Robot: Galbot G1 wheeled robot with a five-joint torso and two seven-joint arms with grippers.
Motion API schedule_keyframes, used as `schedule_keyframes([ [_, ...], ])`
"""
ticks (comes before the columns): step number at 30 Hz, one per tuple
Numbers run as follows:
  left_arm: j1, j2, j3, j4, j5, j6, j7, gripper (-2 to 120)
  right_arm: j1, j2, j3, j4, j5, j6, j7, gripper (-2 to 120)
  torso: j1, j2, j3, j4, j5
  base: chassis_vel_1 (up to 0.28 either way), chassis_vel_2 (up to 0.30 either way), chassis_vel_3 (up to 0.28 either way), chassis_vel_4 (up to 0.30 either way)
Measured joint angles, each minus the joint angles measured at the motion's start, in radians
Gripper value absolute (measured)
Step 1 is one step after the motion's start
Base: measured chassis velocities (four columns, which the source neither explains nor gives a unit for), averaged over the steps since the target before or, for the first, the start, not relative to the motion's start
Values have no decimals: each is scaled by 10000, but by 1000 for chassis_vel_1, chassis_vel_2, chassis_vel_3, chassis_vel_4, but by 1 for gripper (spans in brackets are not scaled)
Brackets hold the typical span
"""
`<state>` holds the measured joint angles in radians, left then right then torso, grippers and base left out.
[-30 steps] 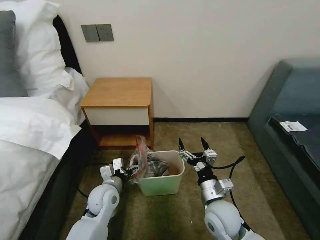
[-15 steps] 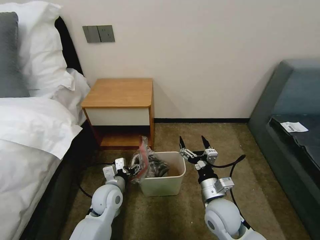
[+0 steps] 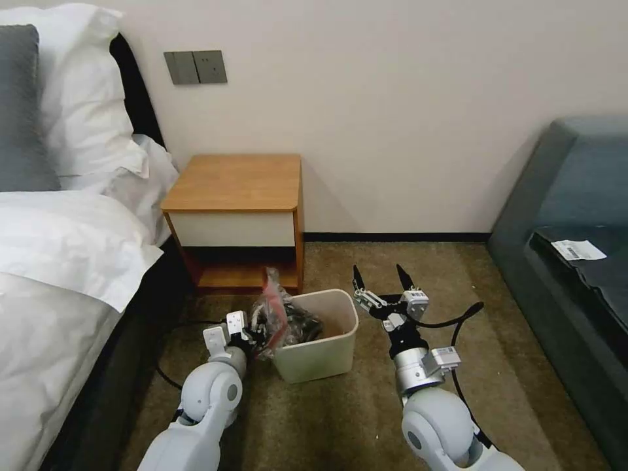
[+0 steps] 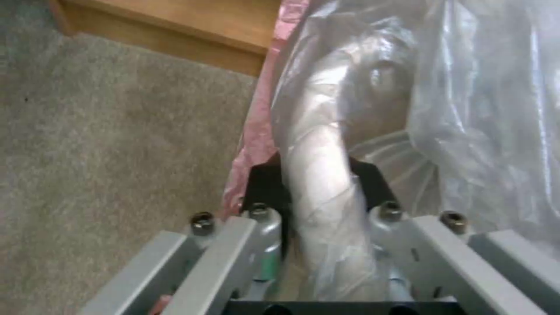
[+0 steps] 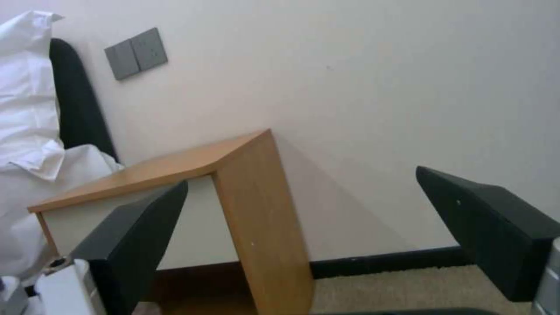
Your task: Pick up the garbage bag from the table and place it over the trash can.
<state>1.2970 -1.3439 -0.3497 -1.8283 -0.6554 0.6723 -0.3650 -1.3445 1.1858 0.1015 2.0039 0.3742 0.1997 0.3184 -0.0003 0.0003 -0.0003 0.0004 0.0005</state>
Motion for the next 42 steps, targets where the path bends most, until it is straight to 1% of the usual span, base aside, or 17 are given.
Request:
schedule_keyframes([
  [3,29,-14,-9,-6,10,0,-9,12,-2,3,-11,0,-2,0,1,100,-1,-1,1,0,-1,0,0,0,0],
  [11,128,-48,-68,-101,201,0,0,12,-16,68,-54,29,-28,0,5,100,1,-3,3,-5,-7,0,0,0,0],
  [14,193,-70,-66,-163,364,-203,7,12,-17,79,-67,31,-54,0,2,100,2,-4,4,-7,-8,0,0,0,0],
  [17,331,-91,-63,-285,638,-829,60,12,2,89,-117,33,-154,-1,-21,100,3,-6,9,-12,-17,0,0,0,0],
  [19,331,-91,-63,-285,638,-829,60,12,2,89,-117,33,-154,-1,-21,100,3,-6,9,-12,-17,0,0,0,0],
  [20,476,-137,-5,-299,1195,-1947,299,12,50,106,-188,21,-312,-11,-107,100,5,-9,14,-14,-27,0,0,0,0],
  [22,643,-202,15,-453,1690,-2659,398,12,137,131,-257,-47,-566,-10,-375,100,9,-11,16,-17,-32,0,0,0,0],
  [23,643,-202,15,-453,1690,-2659,398,12,137,131,-257,-47,-566,-10,-375,100,9,-11,16,-17,-32,0,0,0,0],
  [25,795,-205,34,-789,2014,-3008,426,11,270,131,-342,-100,-716,7,-621,100,9,-11,11,-9,-13,0,0,0,0],
  [26,919,-196,57,-1021,2249,-3156,439,11,363,122,-401,-122,-763,8,-690,100,8,-11,10,-7,-14,0,0,0,0],
  [27,919,-196,57,-1021,2249,-3156,439,11,363,122,-401,-122,-763,8,-690,100,8,-11,10,-7,-14,0,0,0,0],
  [30,1237,-148,94,-1592,2807,-3384,455,11,587,119,-500,-165,-783,6,-747,100,7,-10,6,-7,-11,0,0,0,0],
  [35,1549,-144,90,-1998,3404,-3559,423,11,715,97,-592,-153,-685,-38,-824,100,6,-9,4,-6,-8,0,0,0,0],
  [38,1731,-242,91,-2047,4551,-4162,417,11,866,-23,-1012,145,264,-339,-1157,100,5,-8,4,-5,-5,0,0,0,0],
  [39,1731,-242,91,-2047,4551,-4162,417,11,866,-23,-1012,145,264,-339,-1157,100,5,-8,4,-5,-5,0,0,0,0],
  [41,1791,-357,119,-2051,4909,-4314,371,11,1032,-90,-1348,407,1122,-829,-1514,100,5,-7,3,-4,-5,0,0,0,0],
  [42,1800,-399,136,-2052,5007,-4351,361,11,1092,-97,-1450,449,1254,-931,-1589,100,5,-7,3,-4,-6,0,0,0,0],
])
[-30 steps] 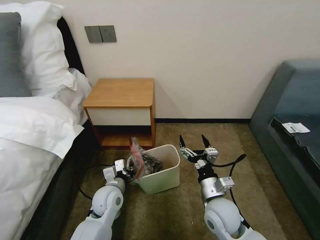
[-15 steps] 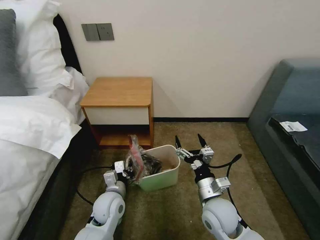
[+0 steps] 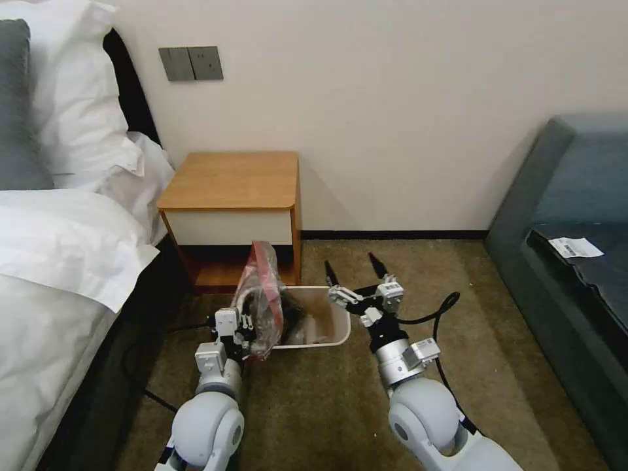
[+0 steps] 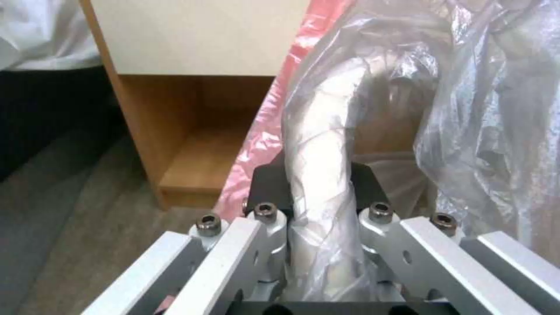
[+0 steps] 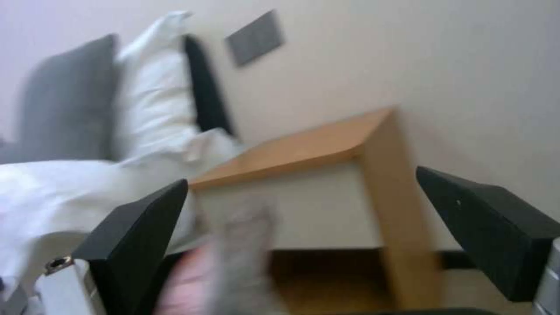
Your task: Pick up the garbage bag from the table and place it over the trash can.
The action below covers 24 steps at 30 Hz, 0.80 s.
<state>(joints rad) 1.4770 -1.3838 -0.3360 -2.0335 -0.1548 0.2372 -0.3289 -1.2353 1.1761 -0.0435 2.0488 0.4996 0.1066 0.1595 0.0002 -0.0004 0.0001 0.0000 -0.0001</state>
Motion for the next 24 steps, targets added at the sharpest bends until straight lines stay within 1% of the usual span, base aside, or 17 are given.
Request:
schedule_keyframes([
  [1,6,-76,12,44,330,-141,-5,11,189,-24,-237,29,183,-195,-172,100,0,0,-1,-1,0,0,0,0,0],
  [2,6,-76,12,44,330,-141,-5,11,189,-24,-237,29,183,-195,-172,100,0,0,-1,-1,0,0,0,0,0],
  [4,12,-144,-2,213,929,-531,-8,11,501,-139,-547,41,607,-614,-564,100,0,1,0,0,1,0,0,0,0],
  [5,24,-154,-12,262,1037,-695,-10,11,637,-217,-686,48,961,-918,-766,100,0,1,0,0,0,0,0,0,0],
  [6,24,-154,-12,262,1037,-695,-10,11,637,-217,-686,48,961,-918,-766,100,0,1,0,0,0,0,0,0,0],
  [7,62,-155,-26,296,1071,-952,-35,11,835,-312,-886,18,1394,-1307,-965,100,0,2,0,0,1,0,0,0,0],
  [8,89,-159,-32,302,1052,-1085,-47,11,964,-341,-997,-99,1547,-1432,-1038,100,-1,2,-1,1,1,0,0,0,0],
  [13,143,-209,-47,334,1109,-1303,-45,11,1350,-177,-1325,-623,1752,-1550,-1129,100,-1,2,0,0,1,0,0,0,0],
  [18,142,-291,22,387,1244,-1430,-44,11,1643,98,-1466,-999,1553,-1565,-1090,100,-1,3,0,0,1,0,0,0,0],
  [24,214,-339,113,500,1528,-1653,-45,11,1899,131,-1586,-1209,1488,-1543,-964,100,-2,3,0,0,1,0,0,0,0],
])
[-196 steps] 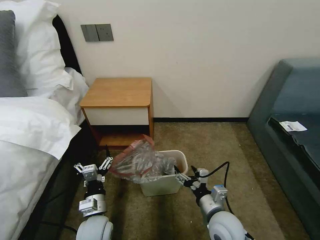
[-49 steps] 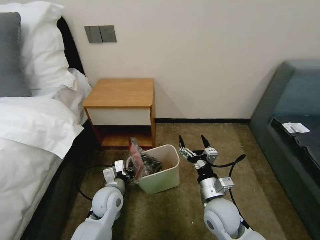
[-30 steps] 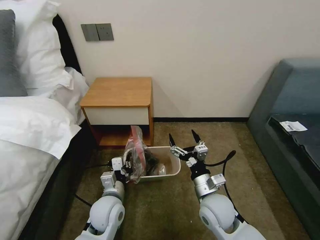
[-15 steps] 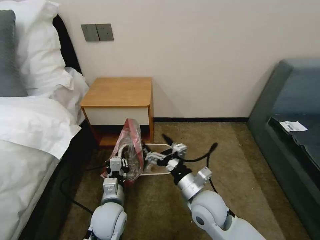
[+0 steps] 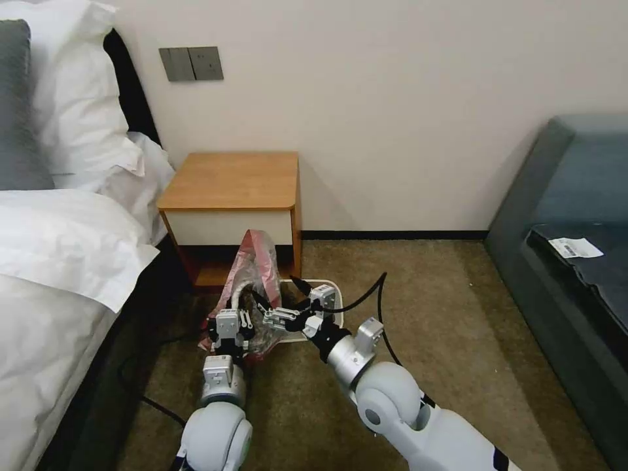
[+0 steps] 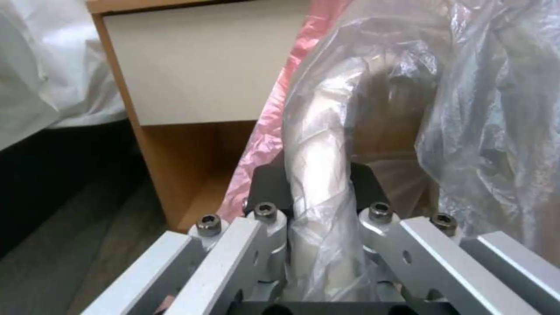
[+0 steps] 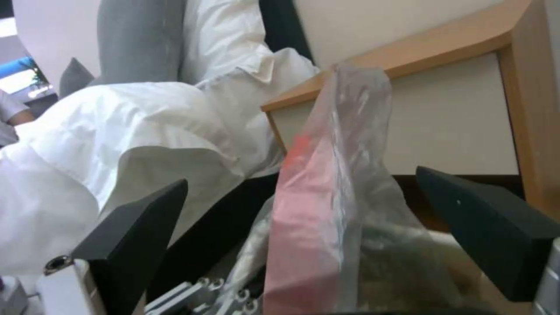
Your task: Pick up the garbage bag from the table and place it over the trash can.
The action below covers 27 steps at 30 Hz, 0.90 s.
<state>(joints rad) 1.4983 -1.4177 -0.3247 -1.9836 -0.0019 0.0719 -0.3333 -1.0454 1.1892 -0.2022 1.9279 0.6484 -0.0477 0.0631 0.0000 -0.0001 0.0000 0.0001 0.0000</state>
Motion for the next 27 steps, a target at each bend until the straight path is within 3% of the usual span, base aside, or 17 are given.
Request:
schedule_keyframes([
  [6,57,-47,123,19,9,-23,0,11,58,93,-23,-178,-41,132,68,91,0,0,0,0,0,0,0,0,0],
  [12,88,-27,209,-49,32,-23,-1,11,42,40,-50,-216,-57,240,116,65,0,0,0,-1,0,0,0,0,0],
  [19,174,-44,247,-129,91,-18,-20,11,34,-53,-8,-208,-55,306,149,44,0,1,0,-1,1,0,0,0,0],
  [21,178,-61,246,-192,115,4,-74,11,4,-52,16,-210,-64,352,169,32,0,1,0,0,0,0,0,0,0],
  [27,225,-62,187,-337,122,12,-109,11,-32,-40,53,-214,-94,392,208,15,0,0,0,0,0,0,0,0,0],
])
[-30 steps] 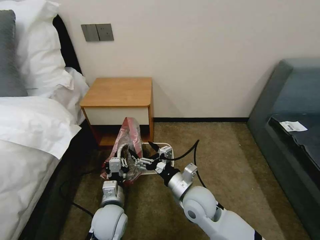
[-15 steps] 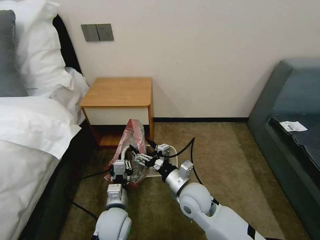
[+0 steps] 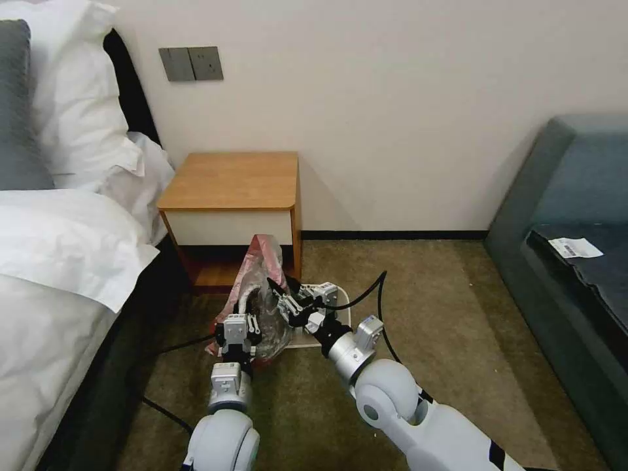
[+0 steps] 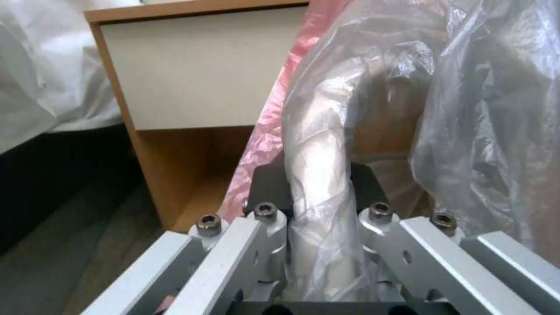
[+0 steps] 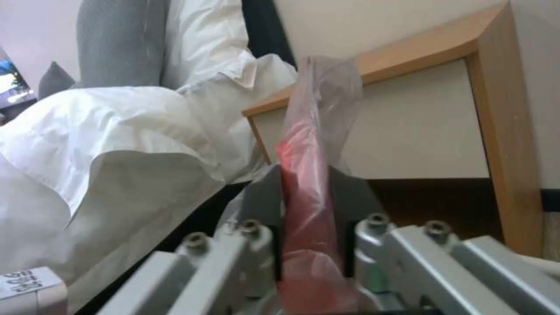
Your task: Pick up the garbage bag from the table and place it over the trash can.
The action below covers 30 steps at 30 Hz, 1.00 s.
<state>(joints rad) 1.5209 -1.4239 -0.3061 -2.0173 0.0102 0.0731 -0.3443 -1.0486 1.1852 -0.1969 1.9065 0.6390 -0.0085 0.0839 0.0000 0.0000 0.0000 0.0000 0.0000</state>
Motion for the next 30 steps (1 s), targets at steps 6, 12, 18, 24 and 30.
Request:
schedule_keyframes([
  [6,83,-36,-78,-102,8,-26,-46,11,-11,81,46,6,-41,45,10,0,0,0,0,0,0,0,0,0,0],
  [12,295,-171,-53,-307,-30,-29,-87,11,-49,132,109,62,-93,74,15,0,0,0,0,0,0,0,0,0,0],
  [18,590,-157,-261,-454,-47,-275,-138,11,-206,-70,474,295,-104,100,15,0,0,0,0,0,1,0,0,0,0],
  [24,884,-260,-326,-684,-51,-407,-143,11,-538,-316,787,524,-131,185,-23,0,0,0,-1,0,1,0,0,0,0],
  [30,1198,-466,-358,-1026,7,-466,-143,11,-797,-554,1183,747,-125,292,-34,0,0,0,0,0,1,0,0,0,0],
])
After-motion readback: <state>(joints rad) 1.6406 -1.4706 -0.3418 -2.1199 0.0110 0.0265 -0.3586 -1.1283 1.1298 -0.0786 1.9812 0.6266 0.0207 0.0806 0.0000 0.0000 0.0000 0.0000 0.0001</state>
